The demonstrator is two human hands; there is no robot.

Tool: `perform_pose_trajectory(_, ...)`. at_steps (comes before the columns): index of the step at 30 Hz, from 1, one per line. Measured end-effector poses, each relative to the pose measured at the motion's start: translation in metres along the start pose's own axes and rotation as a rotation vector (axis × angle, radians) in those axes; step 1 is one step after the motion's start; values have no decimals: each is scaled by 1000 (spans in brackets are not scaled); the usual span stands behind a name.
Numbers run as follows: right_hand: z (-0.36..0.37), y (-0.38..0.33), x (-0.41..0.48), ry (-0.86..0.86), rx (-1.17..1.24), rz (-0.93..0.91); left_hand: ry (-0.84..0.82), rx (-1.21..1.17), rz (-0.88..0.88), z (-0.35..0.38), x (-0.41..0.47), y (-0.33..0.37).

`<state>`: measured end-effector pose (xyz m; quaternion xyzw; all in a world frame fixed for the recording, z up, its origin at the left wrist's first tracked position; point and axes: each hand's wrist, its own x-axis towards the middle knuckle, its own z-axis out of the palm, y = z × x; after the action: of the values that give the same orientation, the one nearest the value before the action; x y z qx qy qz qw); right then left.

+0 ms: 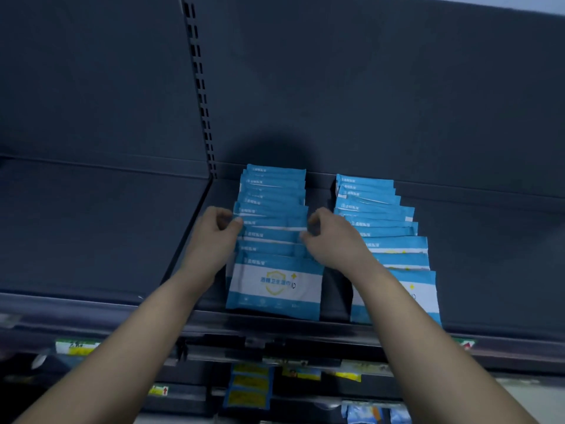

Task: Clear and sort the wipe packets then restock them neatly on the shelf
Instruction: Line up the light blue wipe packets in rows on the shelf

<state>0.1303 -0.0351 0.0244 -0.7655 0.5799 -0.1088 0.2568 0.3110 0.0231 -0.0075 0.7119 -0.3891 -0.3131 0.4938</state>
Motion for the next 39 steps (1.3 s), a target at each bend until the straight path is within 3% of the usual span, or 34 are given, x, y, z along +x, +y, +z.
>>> perform_pose_trajectory(3,5,5,-7,25,-58,-18,-6,44,-7,-1,-5,-4)
perform_pose_trajectory(7,16,6,-8,141,73,-90,-67,-25,-50,-11,-9,-11)
perform_pose_trajectory(17,30,1,-4,4,479,5,-45,-44,21,-20,-9,-16)
perform_pose_trajectory(20,26,1,-9,7,367,-1,111,230,208,-23,-19,-17)
perform_pose_trajectory(22,21,1,-10,99,158,2,43,334,283,-23,-28,-13)
perform_pose_trajectory(25,5,-1,-13,6,27,38,-163,399,210,-22,-32,-8)
perform_pose_trajectory(29,-5,-3,-19,-213,237,-7,-175,367,150,-34,-23,-5)
perform_pose_trajectory(33,6,0,-16,-187,118,-42,-190,288,111,-39,-16,-14)
perform_pose_trajectory(36,8,0,-16,-204,193,-8,-161,197,101,-32,-20,-16)
perform_pose_trajectory(39,11,-1,-12,-117,273,-19,-312,5,-52,-14,-29,-14)
